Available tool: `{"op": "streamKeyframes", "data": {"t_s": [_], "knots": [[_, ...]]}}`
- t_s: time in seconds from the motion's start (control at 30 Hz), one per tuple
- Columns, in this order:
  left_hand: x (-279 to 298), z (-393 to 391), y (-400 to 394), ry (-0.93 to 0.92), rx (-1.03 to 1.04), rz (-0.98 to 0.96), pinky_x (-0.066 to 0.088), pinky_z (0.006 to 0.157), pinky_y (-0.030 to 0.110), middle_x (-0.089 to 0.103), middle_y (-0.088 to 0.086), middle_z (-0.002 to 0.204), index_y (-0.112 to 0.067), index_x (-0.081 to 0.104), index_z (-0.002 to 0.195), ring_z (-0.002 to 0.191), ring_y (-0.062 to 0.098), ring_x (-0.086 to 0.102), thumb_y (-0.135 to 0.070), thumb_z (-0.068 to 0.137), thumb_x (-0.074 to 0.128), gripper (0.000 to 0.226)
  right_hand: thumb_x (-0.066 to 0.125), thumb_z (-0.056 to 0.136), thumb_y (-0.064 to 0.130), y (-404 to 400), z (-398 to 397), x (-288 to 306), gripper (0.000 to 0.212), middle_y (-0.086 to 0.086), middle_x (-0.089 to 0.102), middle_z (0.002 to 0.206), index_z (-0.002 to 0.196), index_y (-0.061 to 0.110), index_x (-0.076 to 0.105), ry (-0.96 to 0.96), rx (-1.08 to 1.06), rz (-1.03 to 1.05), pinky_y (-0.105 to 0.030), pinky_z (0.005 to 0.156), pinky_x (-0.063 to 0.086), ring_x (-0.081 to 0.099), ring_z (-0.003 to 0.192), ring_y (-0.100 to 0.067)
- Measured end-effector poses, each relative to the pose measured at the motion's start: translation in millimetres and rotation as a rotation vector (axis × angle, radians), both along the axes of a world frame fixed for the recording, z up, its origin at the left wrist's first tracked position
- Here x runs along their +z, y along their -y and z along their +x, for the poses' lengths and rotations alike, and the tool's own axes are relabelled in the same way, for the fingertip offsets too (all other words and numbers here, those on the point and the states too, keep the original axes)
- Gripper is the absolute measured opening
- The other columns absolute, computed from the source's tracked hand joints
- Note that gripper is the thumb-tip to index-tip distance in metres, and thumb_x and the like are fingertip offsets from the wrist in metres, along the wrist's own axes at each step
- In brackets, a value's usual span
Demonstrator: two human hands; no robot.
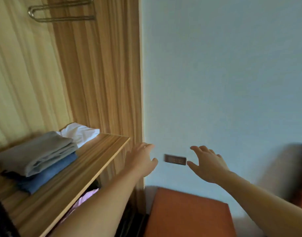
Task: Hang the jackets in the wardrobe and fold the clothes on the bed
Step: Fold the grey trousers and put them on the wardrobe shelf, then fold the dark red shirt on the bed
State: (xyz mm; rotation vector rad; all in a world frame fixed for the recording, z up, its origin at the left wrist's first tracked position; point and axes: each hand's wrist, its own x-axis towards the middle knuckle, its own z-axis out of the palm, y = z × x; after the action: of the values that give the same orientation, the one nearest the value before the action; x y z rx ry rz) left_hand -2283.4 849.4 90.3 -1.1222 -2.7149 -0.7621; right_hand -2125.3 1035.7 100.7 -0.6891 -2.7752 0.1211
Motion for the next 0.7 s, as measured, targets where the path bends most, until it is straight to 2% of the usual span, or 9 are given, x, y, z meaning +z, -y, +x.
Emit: {"op": "streamKeyframes", "data": {"t_s": [0.13, 0.3, 0.47, 0.57, 0.7], "knots": [[4, 113, -54, -0.108, -0.187, -0.034, 0.036, 0.102, 0.036, 0.045, -0.011, 0.144, -0.035, 0.044, 0.139, 0.132, 0.018, 0.04, -0.043, 0.086, 0.053, 0.055, 0.042, 0.092, 0.057, -25, 147, -4, 0.06, 0.003, 0.043, 0.141, 0.145, 0.032, 0.029, -0.017, -0.186, 0.026, -0.04, 0.099, 0.039, 0.048, 0.123, -0.022], [1, 275, -102, -0.081, -0.43, -0.072, 0.037, 0.105, 0.037, 0.044, -0.008, 0.145, -0.031, 0.045, 0.14, 0.132, 0.018, 0.039, -0.04, 0.087, 0.054, 0.055, 0.046, 0.087, 0.058, -25, 353, -17, 0.059, 0.002, 0.048, 0.136, 0.139, 0.031, 0.037, -0.045, -0.448, -0.018, -0.044, 0.097, 0.04, 0.048, 0.122, -0.024], [-1, 419, -151, -0.099, -0.71, -0.081, 0.037, 0.102, 0.035, 0.044, -0.009, 0.144, -0.034, 0.045, 0.139, 0.13, 0.017, 0.041, -0.043, 0.086, 0.054, 0.055, 0.045, 0.086, 0.062, -7, 536, -24, 0.061, 0.004, 0.047, 0.136, 0.14, 0.033, 0.036, -0.038, -0.787, -0.056, -0.043, 0.099, 0.038, 0.046, 0.125, -0.023], [-7, 488, -176, -0.069, -0.856, -0.075, 0.038, 0.104, 0.034, 0.045, -0.011, 0.142, -0.034, 0.045, 0.139, 0.129, 0.015, 0.04, -0.042, 0.086, 0.053, 0.055, 0.044, 0.087, 0.063, 4, 612, -30, 0.062, 0.005, 0.046, 0.137, 0.141, 0.033, 0.036, -0.034, -0.939, -0.08, -0.042, 0.099, 0.039, 0.045, 0.125, -0.022], [-21, 544, -201, -0.102, -0.976, -0.136, 0.039, 0.102, 0.038, 0.045, -0.011, 0.143, -0.035, 0.044, 0.14, 0.128, 0.016, 0.041, -0.047, 0.085, 0.053, 0.057, 0.044, 0.087, 0.066, 4, 665, -39, 0.065, 0.003, 0.045, 0.138, 0.141, 0.031, 0.037, -0.015, -1.092, -0.099, -0.043, 0.098, 0.038, 0.046, 0.124, -0.023]]}}
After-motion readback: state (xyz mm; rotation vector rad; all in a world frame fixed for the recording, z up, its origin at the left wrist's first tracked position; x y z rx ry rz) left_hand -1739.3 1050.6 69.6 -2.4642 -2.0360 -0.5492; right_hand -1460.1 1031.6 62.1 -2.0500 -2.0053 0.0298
